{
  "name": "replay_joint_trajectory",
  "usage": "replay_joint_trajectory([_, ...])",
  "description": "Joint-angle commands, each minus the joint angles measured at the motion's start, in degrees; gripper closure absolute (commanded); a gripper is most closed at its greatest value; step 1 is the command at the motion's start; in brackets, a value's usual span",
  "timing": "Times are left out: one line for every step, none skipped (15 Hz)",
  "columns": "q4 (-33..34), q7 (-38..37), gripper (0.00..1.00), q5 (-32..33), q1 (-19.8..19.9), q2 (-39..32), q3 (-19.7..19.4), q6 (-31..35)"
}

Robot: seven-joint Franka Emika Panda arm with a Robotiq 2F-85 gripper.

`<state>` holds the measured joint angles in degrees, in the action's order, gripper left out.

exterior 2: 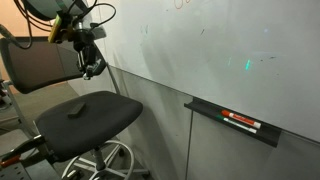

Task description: Use the marker on the chair to draw on the whiteboard

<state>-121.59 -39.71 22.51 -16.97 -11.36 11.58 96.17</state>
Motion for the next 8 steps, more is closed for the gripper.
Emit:
replay_joint_trajectory([-3.15, 3.09, 0.90, -4.61, -1.20, -0.04, 2.24, 4.58])
replay_joint_trajectory([-3.19, 3.55, 0.90, -5.59, -1.73, -0.95, 2.88, 5.74])
replay_joint_trajectory([-2.83, 3.79, 0.90, -6.40, -2.41, -2.33, 3.51, 6.86])
replay_joint_trajectory([-2.57, 4.12, 0.90, -7.08, -3.04, -3.33, 4.00, 7.86])
replay_joint_trajectory([-1.98, 4.38, 0.90, -7.52, -3.86, -4.77, 4.45, 8.94])
replay_joint_trajectory([-1.56, 4.62, 0.90, -7.73, -4.61, -5.93, 4.77, 9.93])
replay_joint_trajectory([-1.05, 4.73, 0.90, -7.53, -5.41, -7.25, 4.99, 10.97])
replay_joint_trajectory([-0.31, 4.70, 0.90, -6.85, -6.34, -8.80, 5.08, 11.99])
